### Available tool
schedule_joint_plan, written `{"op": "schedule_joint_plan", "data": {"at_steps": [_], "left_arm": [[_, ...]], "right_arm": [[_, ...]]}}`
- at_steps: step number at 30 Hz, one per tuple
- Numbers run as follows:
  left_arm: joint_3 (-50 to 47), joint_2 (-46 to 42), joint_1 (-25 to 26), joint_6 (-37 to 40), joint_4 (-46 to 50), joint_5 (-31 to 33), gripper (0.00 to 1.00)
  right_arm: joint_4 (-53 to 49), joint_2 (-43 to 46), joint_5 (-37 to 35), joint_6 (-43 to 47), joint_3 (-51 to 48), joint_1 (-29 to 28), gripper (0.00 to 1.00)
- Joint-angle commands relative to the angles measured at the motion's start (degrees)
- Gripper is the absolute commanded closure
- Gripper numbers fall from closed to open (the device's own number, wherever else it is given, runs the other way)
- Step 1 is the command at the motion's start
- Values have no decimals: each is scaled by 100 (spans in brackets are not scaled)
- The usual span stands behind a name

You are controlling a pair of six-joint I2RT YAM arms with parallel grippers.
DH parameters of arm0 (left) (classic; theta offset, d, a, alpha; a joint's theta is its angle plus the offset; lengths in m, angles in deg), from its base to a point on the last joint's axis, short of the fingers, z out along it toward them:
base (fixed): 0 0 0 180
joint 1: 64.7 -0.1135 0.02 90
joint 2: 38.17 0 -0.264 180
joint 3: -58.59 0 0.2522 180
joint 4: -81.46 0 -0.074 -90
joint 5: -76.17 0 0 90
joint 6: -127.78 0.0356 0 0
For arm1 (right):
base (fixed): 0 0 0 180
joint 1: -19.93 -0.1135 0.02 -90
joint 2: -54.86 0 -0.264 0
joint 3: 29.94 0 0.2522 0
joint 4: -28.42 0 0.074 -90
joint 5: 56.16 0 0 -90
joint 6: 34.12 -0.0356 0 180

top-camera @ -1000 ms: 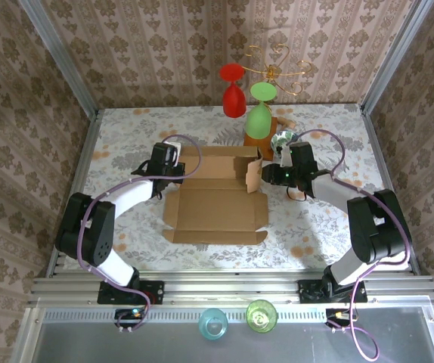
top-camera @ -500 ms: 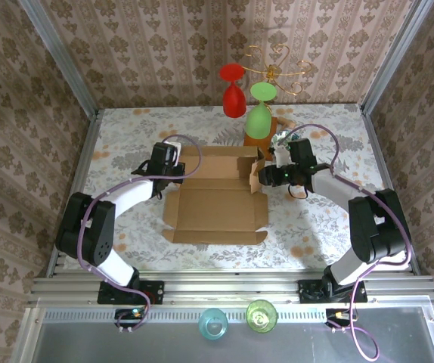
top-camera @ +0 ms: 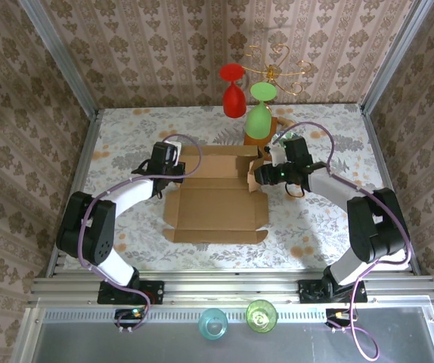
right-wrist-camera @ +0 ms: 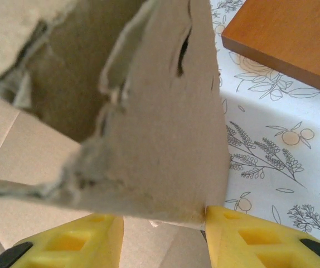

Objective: Fold the paper box

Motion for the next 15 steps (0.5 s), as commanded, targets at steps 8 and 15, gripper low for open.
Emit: {"op": "schedule_joint_plan", "data": {"at_steps": [8, 15], "left_arm": [[123, 71, -24, 187, 129, -130, 100], [123, 80, -24, 184, 125, -148, 100]], "right_arm": [[698, -102, -1230, -466, 114, -419, 55], [996, -127, -2105, -799, 43, -752, 64]]}}
